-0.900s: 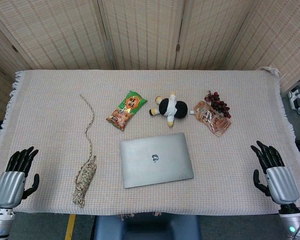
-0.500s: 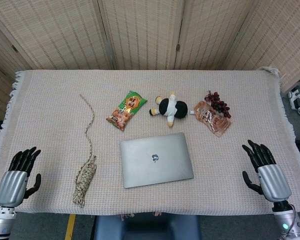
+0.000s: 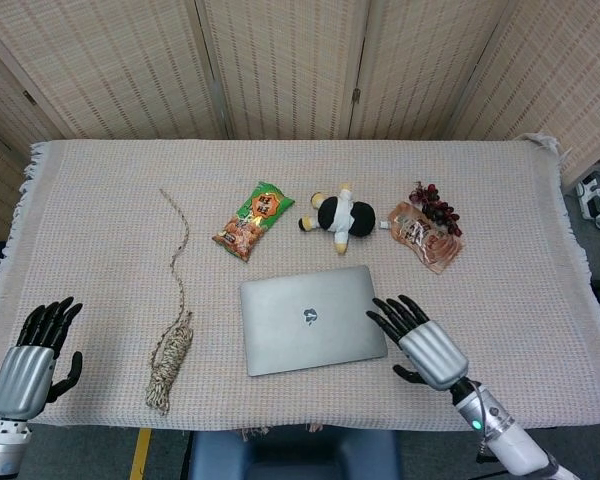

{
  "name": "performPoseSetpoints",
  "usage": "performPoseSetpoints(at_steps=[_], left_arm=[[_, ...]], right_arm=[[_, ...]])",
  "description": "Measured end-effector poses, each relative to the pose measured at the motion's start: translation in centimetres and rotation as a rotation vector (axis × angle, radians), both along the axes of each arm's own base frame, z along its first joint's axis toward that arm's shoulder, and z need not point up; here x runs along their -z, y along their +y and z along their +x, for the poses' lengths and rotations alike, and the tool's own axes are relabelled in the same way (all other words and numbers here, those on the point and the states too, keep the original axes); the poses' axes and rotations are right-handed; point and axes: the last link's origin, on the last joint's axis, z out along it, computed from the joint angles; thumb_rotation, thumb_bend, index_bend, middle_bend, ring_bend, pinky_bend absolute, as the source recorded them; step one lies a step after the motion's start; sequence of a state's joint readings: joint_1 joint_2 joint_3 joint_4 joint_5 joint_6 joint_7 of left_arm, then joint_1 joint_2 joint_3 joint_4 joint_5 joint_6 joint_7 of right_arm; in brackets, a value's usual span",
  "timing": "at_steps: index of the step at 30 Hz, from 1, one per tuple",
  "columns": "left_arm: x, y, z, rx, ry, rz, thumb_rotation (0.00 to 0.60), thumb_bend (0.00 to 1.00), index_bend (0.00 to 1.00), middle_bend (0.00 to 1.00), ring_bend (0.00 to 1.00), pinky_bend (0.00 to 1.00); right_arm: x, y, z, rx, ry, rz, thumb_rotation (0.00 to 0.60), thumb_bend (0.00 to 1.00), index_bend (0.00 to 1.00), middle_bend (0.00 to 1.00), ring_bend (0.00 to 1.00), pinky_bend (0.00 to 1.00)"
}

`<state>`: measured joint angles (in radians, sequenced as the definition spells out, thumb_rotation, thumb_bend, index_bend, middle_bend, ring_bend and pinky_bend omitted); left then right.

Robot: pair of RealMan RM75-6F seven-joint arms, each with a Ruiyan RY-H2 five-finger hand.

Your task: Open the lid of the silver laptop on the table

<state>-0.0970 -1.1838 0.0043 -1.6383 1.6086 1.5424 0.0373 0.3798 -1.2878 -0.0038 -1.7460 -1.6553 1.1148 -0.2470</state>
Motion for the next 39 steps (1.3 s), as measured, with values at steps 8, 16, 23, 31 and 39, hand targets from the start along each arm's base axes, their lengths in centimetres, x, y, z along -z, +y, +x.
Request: performPoseSetpoints(at_steps=[8,16,23,31,39], left_arm=[[0.0,-0.3,0.3,0.019,-0.010,-0.004,0.600,0.64,0.04,0.08,0.01,0.00],[0.0,-0.5,0.1,0.017,-0.015,-0.006,0.600,0.64,0.04,0.08,0.01,0.00],[0.2,-0.4,-0.2,0.012,-0.019,-0.012,0.600,0.64,0.03,0.08,0.01,0.00],[0.3,-0.5,-0.5,0.008,-0.025,-0.015,0.600,0.64,0.03,0.08,0.01,0.00],[0.3,-0.5,-0.6,0.006,-0.027,-0.017,0.600,0.64,0.03,0.08,0.01,0.00]], right_arm=[[6.4,-1.8,4.0,-0.096,0.040,0.116,0.600,0.26,0.00,0.00,0.00,0.00],[10.2,-3.4,6.0,-0.139,0.075,0.127,0.600,0.26,0.00,0.00,0.00,0.00],[11.7,-3.9,6.8,-0.157,0.096,0.136,0.600,0.26,0.00,0.00,0.00,0.00],[12.5,-4.2,7.2,-0.160,0.116,0.135,0.600,0.26,0.00,0.00,0.00,0.00],[12.6,-4.3,7.4,-0.162,0.121,0.126,0.600,0.26,0.00,0.00,0.00,0.00]])
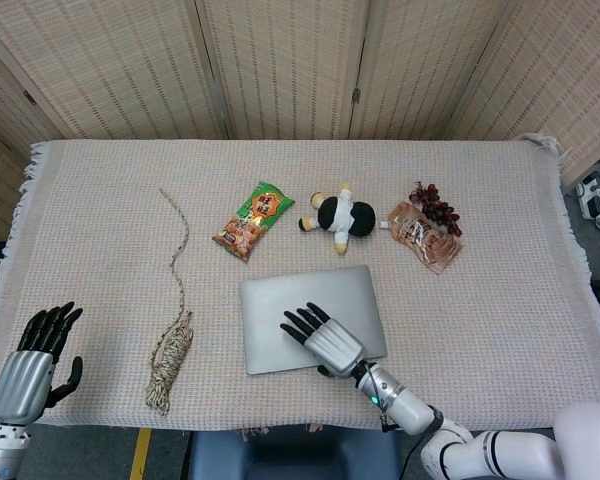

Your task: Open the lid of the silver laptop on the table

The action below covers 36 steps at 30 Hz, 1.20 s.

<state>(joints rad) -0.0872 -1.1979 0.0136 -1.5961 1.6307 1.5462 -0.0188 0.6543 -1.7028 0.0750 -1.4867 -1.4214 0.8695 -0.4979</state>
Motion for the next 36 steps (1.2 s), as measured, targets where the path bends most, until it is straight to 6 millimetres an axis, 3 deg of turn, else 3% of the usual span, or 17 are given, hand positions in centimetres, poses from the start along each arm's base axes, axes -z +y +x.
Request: performPoseSetpoints(at_steps=[6,11,15,27,36], left_arm=[[0.1,0.1,-0.1,-0.002,0.000,-0.005,0.600,0.64,0.03,0.08,0.01,0.00],[0.2,0.1,-0.2,-0.004,-0.001,-0.006,0.600,0.64,0.03,0.08,0.01,0.00],[0.3,0.1,-0.3,-0.006,-0.002,-0.009,0.600,0.64,0.03,0.08,0.01,0.00],[1.0,0.7,-0.5,-0.003,-0.011,-0.037,0.600,0.64,0.03,0.08,0.01,0.00],[3.5,1.9,-0.4,0.021,0.002,-0.137,0.600,0.64,0.05,0.08,0.02,0.00]], right_arm=[[0.0,-0.2,0.1,-0.004,0.011,-0.007,0.600,0.26,0.00,0.00,0.00,0.00],[0.1,-0.2,0.2,-0.011,0.019,-0.010,0.600,0.42,0.00,0.00,0.00,0.00],[0.3,-0.2,0.4,-0.017,0.025,-0.013,0.600,0.48,0.00,0.00,0.00,0.00],[0.9,-0.4,1.3,-0.069,0.050,-0.055,0.600,0.52,0.00,0.00,0.00,0.00],[1.6,-1.2,3.0,-0.129,0.121,-0.166,0.600,0.54,0.00,0.00,0.00,0.00]])
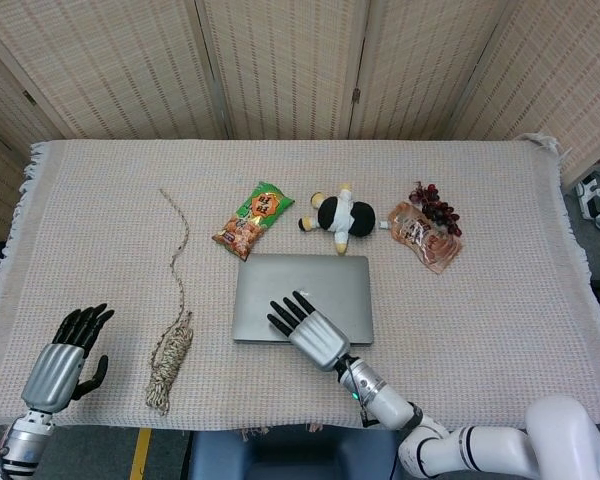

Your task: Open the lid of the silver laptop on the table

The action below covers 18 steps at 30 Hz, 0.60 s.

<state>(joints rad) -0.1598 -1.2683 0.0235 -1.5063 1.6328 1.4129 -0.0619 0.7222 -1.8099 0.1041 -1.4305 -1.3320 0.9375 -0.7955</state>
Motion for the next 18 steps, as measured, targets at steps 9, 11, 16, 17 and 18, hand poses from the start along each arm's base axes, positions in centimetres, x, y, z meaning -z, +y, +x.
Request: performPoseSetpoints(at_steps=[9,11,16,17,18], left_arm=[[2.5,0.5,1.0,0.054,0.014,-0.098,0.600,0.64,0.06,0.09,0.03,0.00],[3.0,0.7,1.4,0.078,0.020,-0.117,0.600,0.64,0.06,0.09,0.03,0.00],[4.0,1.6,2.8,0.140,0.034,-0.152,0.600,0.64,0.05,0.09,0.03,0.00],[4.2,1.8,3.2,0.154,0.037,-0.161,0.600,0.64,0.05,0.09,0.03,0.00],[4.4,2.0,3.5,0.164,0.039,-0.168,0.600,0.64,0.05,0.09,0.03,0.00]], right_arm=[[-0.1,-1.2,2.2,-0.043,0.055,-0.130,0.600,0.61,0.00,0.00,0.00,0.00],[-0.1,-1.4,2.7,-0.056,0.070,-0.155,0.600,0.62,0.00,0.00,0.00,0.00],[-0.3,-2.0,3.7,-0.097,0.127,-0.217,0.600,0.62,0.00,0.00,0.00,0.00],[-0.3,-2.2,4.0,-0.108,0.144,-0.232,0.600,0.62,0.00,0.00,0.00,0.00],[-0.4,-2.3,4.2,-0.116,0.157,-0.243,0.600,0.62,0.00,0.00,0.00,0.00]])
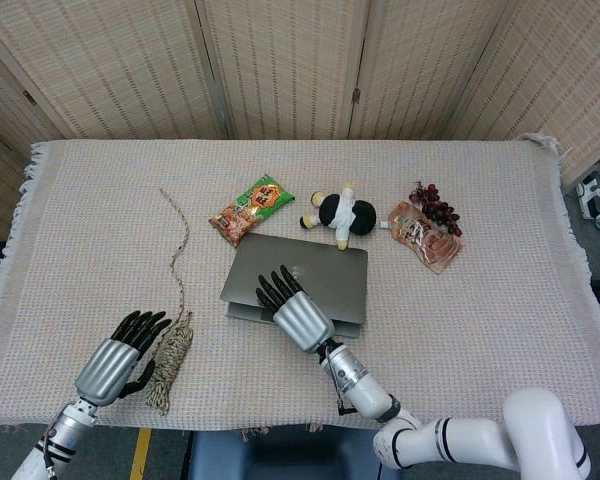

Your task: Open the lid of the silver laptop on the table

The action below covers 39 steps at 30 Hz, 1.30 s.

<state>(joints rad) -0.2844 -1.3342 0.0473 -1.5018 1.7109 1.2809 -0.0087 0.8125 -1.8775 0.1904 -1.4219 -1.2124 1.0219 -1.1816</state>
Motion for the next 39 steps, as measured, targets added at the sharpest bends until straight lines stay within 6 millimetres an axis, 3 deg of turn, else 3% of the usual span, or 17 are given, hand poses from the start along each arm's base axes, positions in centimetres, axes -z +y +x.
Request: performPoseSetpoints(at_steps=[21,29,39], left_arm=[[5.7,5.3,7.1,0.154,0.081,-0.165,0.600,0.64,0.05,0.09,0.01,0.00],[8.6,7.8,8.9,0.117,0.119,-0.231,0.600,0.64,0.03,0.07,0.00,0.00],[11.0,10.1,9.9,0.048,0.170,-0.274,0.600,0.64,0.03,0.07,0.00,0.00]], right_arm=[[-1.7,-3.1,1.8,0.040,0.067,-0.112,0.600,0.62,0.00,0.00,0.00,0.00],[-1.4,-3.1,2.4,0.037,0.072,-0.113,0.600,0.62,0.00,0.00,0.00,0.00],[-0.9,-3.2,2.5,0.047,0.070,-0.112,0.600,0.62,0.00,0.00,0.00,0.00]])
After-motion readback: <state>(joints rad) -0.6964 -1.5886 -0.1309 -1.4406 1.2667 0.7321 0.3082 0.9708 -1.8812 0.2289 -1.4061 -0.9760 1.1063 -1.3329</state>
